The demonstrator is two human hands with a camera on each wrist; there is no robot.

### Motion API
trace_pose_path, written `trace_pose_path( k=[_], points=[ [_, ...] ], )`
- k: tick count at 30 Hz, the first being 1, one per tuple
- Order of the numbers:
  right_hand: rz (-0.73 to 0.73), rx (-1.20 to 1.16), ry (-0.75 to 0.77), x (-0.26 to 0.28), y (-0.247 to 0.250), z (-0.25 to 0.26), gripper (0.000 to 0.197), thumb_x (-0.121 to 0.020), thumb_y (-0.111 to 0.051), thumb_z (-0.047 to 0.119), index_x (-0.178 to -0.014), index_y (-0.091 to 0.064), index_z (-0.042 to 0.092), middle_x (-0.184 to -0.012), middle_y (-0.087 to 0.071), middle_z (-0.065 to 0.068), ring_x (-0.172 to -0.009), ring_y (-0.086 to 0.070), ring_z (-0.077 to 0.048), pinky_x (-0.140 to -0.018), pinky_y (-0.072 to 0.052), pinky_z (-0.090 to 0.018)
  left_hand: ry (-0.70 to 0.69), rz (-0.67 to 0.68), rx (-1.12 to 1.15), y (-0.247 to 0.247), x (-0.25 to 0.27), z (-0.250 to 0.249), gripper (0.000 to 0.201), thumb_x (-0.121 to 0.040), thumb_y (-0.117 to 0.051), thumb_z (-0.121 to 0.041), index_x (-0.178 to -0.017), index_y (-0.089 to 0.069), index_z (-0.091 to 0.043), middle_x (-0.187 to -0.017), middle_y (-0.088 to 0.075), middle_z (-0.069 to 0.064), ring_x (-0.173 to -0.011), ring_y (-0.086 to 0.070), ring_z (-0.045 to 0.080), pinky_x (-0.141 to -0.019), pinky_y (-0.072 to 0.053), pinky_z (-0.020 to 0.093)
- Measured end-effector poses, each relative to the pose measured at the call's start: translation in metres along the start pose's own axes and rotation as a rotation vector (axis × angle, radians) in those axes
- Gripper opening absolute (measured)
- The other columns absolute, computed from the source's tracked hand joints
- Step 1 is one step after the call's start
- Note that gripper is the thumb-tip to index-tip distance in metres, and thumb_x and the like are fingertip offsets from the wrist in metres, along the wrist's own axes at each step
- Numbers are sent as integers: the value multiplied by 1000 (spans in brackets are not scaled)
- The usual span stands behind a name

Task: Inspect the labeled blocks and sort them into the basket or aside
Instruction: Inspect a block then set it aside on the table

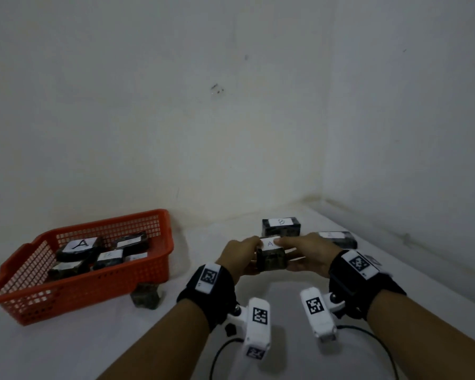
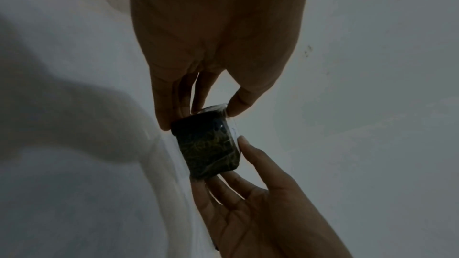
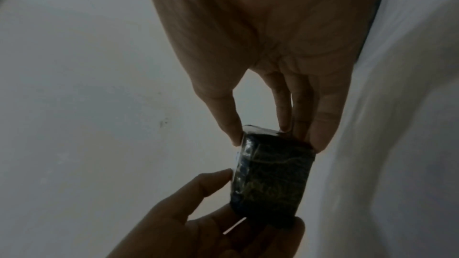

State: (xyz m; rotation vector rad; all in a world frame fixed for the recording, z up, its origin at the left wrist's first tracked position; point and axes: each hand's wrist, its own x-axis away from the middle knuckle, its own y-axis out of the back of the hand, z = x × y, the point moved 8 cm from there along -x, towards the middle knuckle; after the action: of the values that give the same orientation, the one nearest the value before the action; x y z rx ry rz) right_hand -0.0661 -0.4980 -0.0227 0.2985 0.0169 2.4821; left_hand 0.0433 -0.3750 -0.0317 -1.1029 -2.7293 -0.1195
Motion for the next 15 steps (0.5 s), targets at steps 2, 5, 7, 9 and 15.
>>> trace_pose_path(
  k=[2,5,7,9,15],
  points=[
    [-41,17,-40,-9,16,-8,22,-93,-76,17,-110,-69,6,-110,-76,-17,-95,-73,-32,-76,-62,-42,41,13,-12,-17,-13,5,36,-93,-56,-13,-120,-61,10,-104,-67,24,-85,-67,37,-64,-57,33],
    [-106,50,-55,-23,39,-20,35,-89,-80,20,-114,-59,7,-107,-76,-15,-99,-75,-35,-87,-63,-50,86,33,-69,-38,-27,8,32,-94,-55,-10,-118,-59,10,-99,-61,23,-76,-64,34,-54,-54,32],
    [-127,77,-65,-33,49,-26,55,-86,-82,22,-130,-55,5,-108,-76,-14,-97,-76,-34,-82,-64,-47,104,43,-114,-47,-36,9,22,-94,-55,-10,-109,-60,6,-100,-61,23,-80,-65,36,-56,-56,34],
    [-151,125,-74,-36,57,-27,50,-87,-81,22,-128,-60,1,-106,-77,-13,-97,-75,-31,-86,-64,-46,110,50,-205,-53,-45,13,11,-96,-57,-13,-95,-61,-2,-101,-62,21,-87,-65,36,-67,-60,39],
    [-151,225,-115,-36,67,-33,25,-91,-78,17,-106,-71,-2,-100,-75,-17,-84,-72,-28,-93,-62,-50,67,50,-430,-63,-63,20,17,-88,-65,-22,-100,-62,-10,-119,-71,17,-107,-72,31,-89,-62,46]
  ],
)
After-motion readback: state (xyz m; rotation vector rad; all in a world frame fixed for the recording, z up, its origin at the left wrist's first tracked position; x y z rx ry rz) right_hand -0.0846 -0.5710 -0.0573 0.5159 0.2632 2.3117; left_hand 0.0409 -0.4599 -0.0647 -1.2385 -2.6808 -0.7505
